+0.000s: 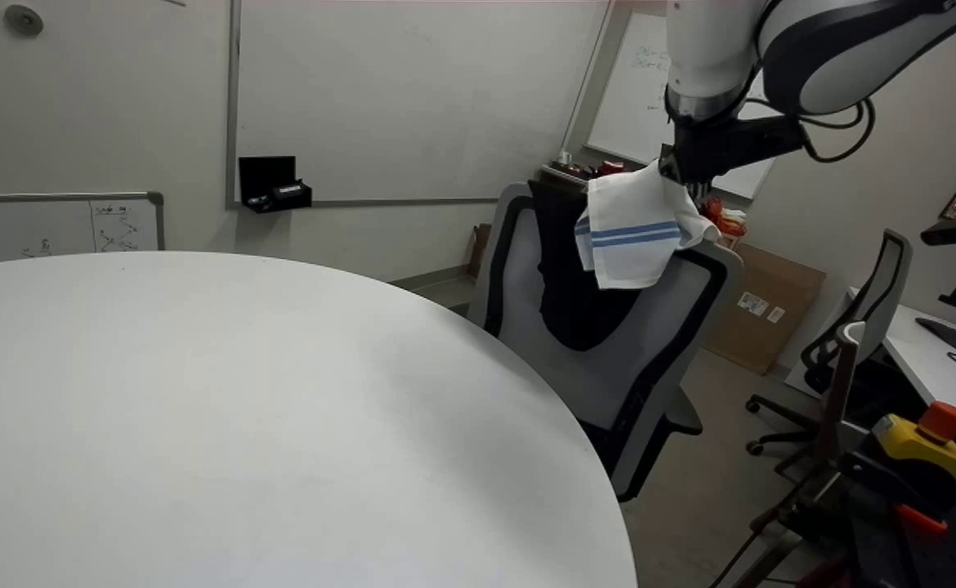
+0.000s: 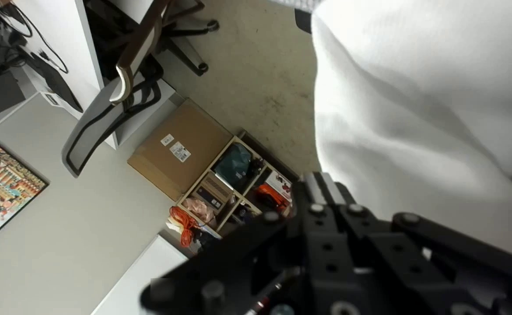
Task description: Hang the towel on the backrest of the chair
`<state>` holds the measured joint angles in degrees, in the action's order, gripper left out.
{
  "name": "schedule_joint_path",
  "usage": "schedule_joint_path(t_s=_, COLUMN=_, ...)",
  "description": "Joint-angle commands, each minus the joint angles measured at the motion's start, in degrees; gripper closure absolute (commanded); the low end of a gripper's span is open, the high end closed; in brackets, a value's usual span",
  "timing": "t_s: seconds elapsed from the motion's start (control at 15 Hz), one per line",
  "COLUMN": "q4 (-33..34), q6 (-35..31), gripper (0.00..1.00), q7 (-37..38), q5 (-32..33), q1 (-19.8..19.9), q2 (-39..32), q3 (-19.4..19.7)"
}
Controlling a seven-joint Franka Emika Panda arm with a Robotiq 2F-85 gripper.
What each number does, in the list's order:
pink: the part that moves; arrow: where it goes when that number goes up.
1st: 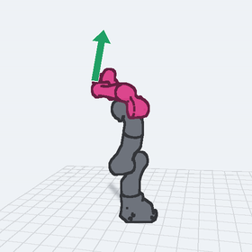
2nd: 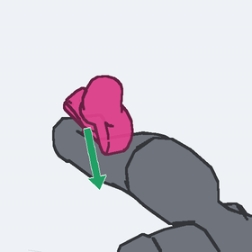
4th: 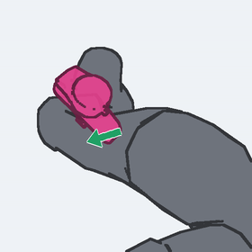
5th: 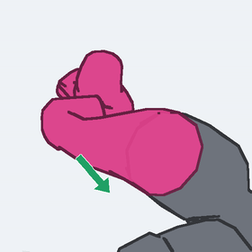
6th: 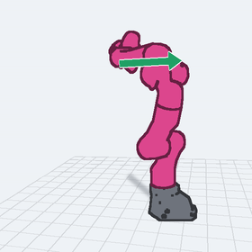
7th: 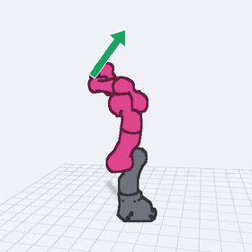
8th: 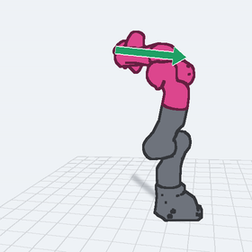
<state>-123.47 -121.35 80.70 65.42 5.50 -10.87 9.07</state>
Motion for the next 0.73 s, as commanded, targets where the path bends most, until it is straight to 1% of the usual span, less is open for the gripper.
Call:
schedule_joint_path(t_s=0.0, q4=-8.79, q6=1.01, gripper=1.0, q7=-3.98, q5=-0.48, q1=-1.9, q2=12.3, q3=-3.09)
schedule_joint_path(t_s=0.2, q4=-12.83, q6=0.96, gripper=1.0, q7=-10.55, q5=-4.19, q1=-3.59, q2=18.32, q3=-5.96)
schedule_joint_path(t_s=0.27, q4=-14.05, q6=0.22, gripper=0.84, q7=-12.9, q5=-5.55, q1=-4.11, q2=19.86, q3=-6.66)
schedule_joint_path(t_s=0.33, q4=-14.98, q6=-0.27, gripper=0.72, q7=-15.21, q5=-7.12, q1=-4.74, q2=21.01, q3=-7.38)
schedule_joint_path(t_s=0.4, q4=-15.61, q6=-1.03, gripper=0.67, q7=-17.28, q5=-8.56, q1=-5.41, q2=21.83, q3=-8.08)
schedule_joint_path(t_s=0.53, q4=-16.36, q6=-1.58, gripper=0.51, q7=-21.71, q5=-13.37, q1=-7.13, q2=23.01, q3=-9.61)
schedule_joint_path(t_s=0.67, q4=-16.7, q6=-0.23, gripper=0.35, q7=-24.88, q5=-16.35, q1=-8.9, q2=23.49, q3=-11.91)
